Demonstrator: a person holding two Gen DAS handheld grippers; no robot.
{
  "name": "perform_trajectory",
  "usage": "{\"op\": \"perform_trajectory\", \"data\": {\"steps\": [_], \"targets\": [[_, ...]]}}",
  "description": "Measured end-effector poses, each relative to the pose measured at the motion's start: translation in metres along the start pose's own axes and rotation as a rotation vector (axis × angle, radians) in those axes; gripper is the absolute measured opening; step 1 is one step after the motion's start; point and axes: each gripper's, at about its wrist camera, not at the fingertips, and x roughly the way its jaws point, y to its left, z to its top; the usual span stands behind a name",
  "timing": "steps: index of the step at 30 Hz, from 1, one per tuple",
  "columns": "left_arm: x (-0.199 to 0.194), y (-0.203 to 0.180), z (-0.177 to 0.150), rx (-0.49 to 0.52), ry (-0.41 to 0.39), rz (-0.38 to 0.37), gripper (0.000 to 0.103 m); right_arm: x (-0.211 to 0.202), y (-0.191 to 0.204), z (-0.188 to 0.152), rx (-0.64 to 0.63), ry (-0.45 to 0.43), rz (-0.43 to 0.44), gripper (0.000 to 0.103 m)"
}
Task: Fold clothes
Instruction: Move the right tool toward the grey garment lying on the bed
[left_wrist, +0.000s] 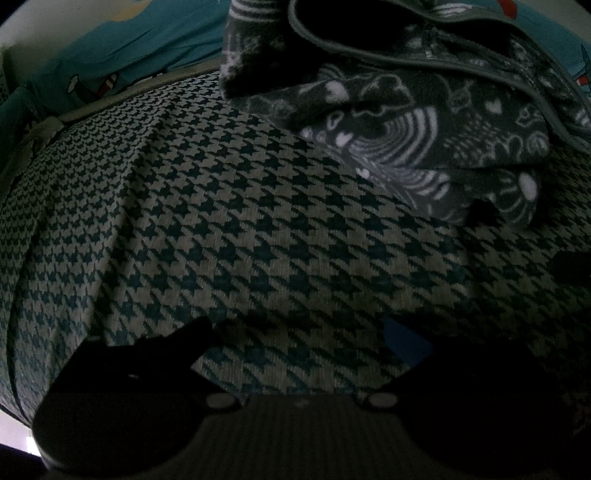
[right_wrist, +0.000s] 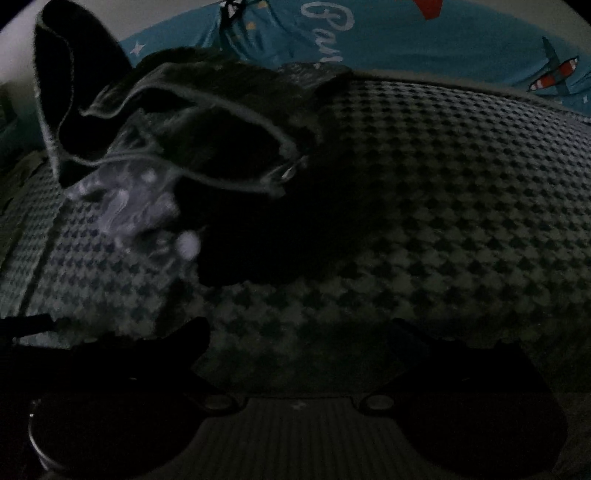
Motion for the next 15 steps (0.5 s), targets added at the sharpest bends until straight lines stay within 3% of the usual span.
{"op": "perform_trajectory", "data": {"steps": [8,15], "targets": [[-0.001,-0.001,-0.001,-0.026,-0.004,0.004,0.103,0.002,0.009,-0.009,0.027,0.004,0.024,0.103],[-0.003,-0.005,-0.002,-0.055,-0.02,0.026,0.103,0.002,0.017,-0.013,-0.017,-0.006,-0.01,0.103]]}}
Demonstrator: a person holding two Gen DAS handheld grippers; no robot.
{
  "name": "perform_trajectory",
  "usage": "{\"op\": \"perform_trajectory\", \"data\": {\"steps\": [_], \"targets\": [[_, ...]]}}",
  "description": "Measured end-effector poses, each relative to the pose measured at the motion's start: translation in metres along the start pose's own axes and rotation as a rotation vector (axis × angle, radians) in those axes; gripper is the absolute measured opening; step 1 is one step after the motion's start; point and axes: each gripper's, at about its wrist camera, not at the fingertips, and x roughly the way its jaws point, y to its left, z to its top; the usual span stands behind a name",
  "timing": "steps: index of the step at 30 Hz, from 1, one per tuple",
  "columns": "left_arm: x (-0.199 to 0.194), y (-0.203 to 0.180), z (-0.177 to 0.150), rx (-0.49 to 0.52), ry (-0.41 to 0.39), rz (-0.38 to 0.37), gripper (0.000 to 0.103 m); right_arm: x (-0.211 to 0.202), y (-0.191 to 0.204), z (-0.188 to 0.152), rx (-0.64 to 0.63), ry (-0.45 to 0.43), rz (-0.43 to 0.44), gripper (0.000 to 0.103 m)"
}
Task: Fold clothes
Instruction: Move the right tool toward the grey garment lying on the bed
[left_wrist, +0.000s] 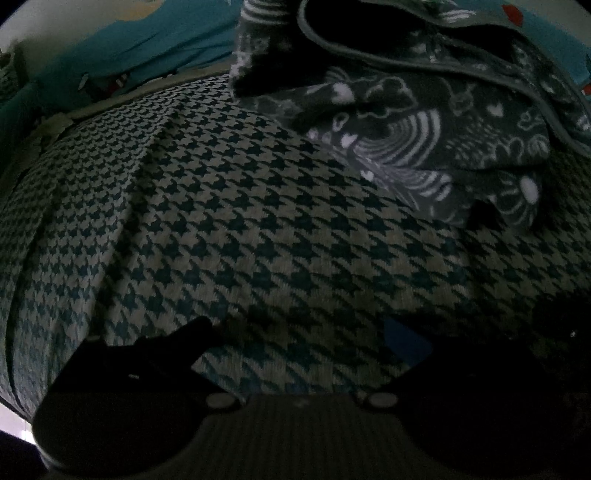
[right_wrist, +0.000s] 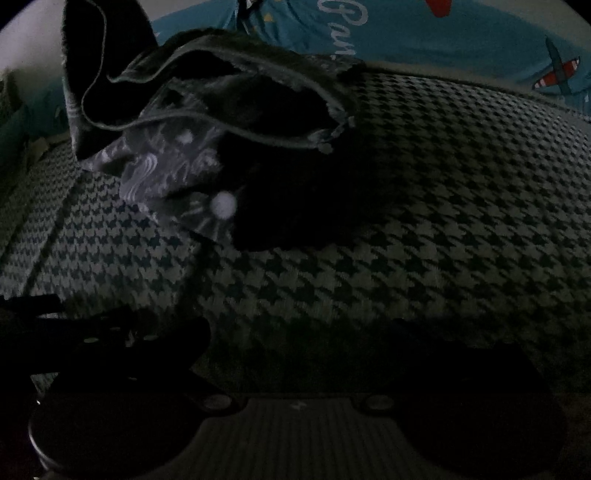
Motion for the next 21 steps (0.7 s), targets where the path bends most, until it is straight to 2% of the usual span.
{"op": "perform_trajectory", "data": {"steps": [21], "targets": [[-0.009,-0.004,-0.003,-0.07,0.04,0.022,0.103,-0.008,0.0,-0.011,0.018,-0.002,0.044,0.102]]}}
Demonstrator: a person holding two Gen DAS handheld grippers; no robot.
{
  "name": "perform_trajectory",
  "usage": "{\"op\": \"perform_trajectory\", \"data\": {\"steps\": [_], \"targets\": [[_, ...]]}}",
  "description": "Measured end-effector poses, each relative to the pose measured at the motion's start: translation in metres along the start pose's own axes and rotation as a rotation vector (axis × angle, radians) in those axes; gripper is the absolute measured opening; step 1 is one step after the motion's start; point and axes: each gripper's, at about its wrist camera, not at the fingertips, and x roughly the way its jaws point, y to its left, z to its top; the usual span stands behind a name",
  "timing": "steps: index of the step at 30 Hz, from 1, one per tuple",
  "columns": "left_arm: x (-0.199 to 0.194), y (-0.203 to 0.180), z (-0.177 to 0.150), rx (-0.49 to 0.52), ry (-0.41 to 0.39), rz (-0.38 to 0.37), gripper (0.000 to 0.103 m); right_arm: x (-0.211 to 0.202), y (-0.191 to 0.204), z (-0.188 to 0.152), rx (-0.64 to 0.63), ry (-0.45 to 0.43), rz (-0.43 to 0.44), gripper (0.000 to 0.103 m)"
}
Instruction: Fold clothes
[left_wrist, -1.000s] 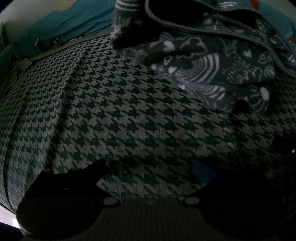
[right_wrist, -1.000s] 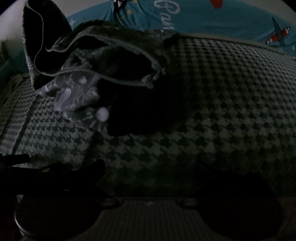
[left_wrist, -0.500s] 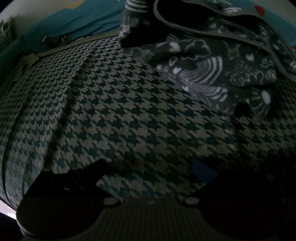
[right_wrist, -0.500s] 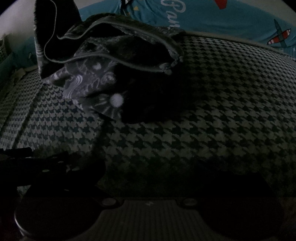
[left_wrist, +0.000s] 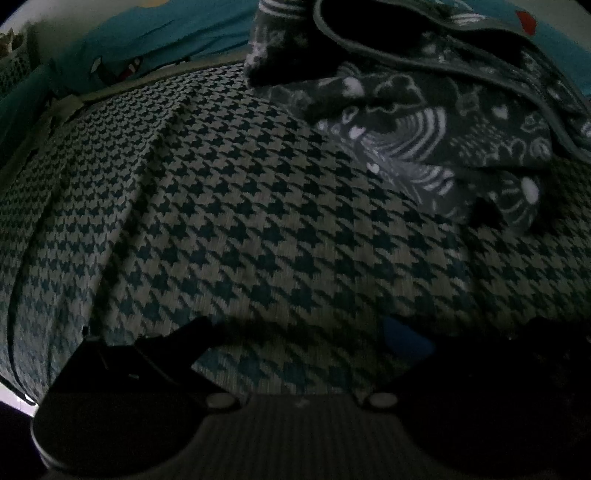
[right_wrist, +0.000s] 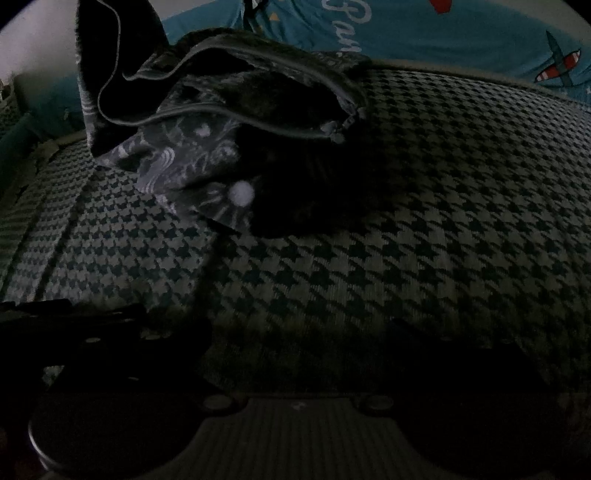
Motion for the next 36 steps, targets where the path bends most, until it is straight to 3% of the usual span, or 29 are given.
{"op": "perform_trajectory", "data": {"steps": [7,15,23,30,36], "targets": [[-0.006,-0.003,-0.005,-0.013,0.011,-0.001,0.103,-0.007,-0.002,-0.004,-0.006,-0.024,0.011,0.101],[-0.015,-0.004,-0.015,-0.032,0.01,-0.034,0.103,-0.013,-0.008,-0.005,0.001,-0.06,0.033,0.089],[-0.03,-0.008,-0.016,-0.01,-0.045,-0.029,0.103,-0.022,-0.018,0.001,0.027,-0.109,0.058,0.079],[-0.037,-0.01,-0.015,0.017,-0.073,-0.017,0.103,-0.027,-0.028,0.013,0.081,-0.138,0.082,0.078],[-0.04,-0.004,-0.01,0.016,-0.077,-0.036,0.103,-0.034,-0.038,0.031,0.102,-0.214,0.088,0.08]]}}
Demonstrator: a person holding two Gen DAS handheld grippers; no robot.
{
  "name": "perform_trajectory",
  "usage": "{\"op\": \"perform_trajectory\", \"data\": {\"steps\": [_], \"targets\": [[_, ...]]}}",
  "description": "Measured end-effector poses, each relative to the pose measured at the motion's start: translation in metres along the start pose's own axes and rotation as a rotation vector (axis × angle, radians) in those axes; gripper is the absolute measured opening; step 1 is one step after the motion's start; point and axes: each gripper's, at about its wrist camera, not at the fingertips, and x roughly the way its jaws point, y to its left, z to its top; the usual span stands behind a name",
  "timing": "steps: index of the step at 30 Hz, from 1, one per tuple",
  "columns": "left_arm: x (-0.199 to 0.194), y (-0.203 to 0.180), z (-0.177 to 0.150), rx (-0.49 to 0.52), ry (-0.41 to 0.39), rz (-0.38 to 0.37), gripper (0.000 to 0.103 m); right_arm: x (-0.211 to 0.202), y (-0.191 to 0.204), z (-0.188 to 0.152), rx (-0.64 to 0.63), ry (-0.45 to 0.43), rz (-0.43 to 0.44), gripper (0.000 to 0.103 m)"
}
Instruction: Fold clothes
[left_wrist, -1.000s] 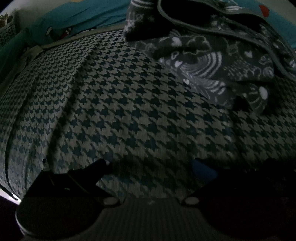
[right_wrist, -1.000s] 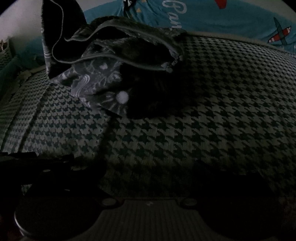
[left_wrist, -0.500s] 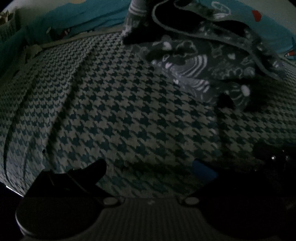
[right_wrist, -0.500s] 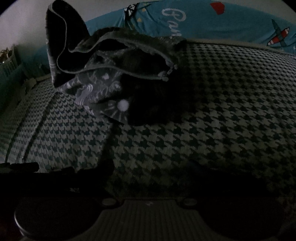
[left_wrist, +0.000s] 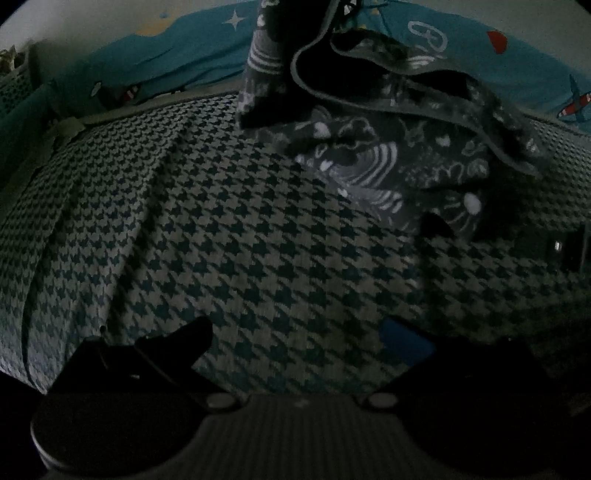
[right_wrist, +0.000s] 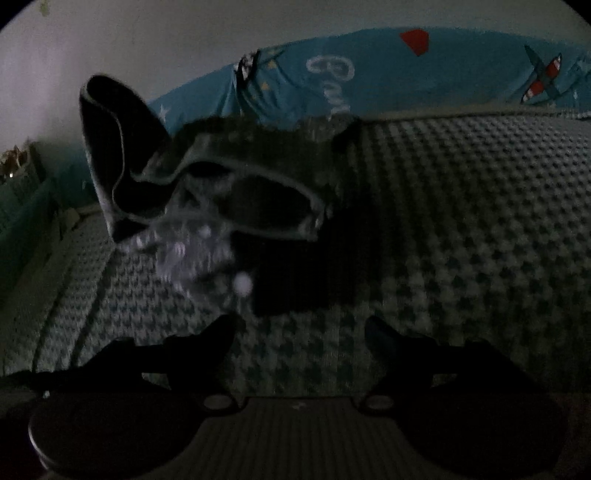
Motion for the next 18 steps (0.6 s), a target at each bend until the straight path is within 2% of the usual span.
{"op": "perform_trajectory", "data": {"steps": [11,14,18], "targets": [[0.006,0.016,0.004,-0.046,0.019,-0.005,0.103,0.012,0.007,0.039,-0.022,-0.074,0.043,0.09],[0.008,0.019,0.005,-0.056,0.024,-0.006,0.103,0.02,0.015,0.047,-0.051,-0.076,0.068,0.093],[0.011,0.019,0.006,-0.057,0.029,-0.007,0.103,0.035,0.02,0.056,-0.028,-0.075,0.054,0.096]]}}
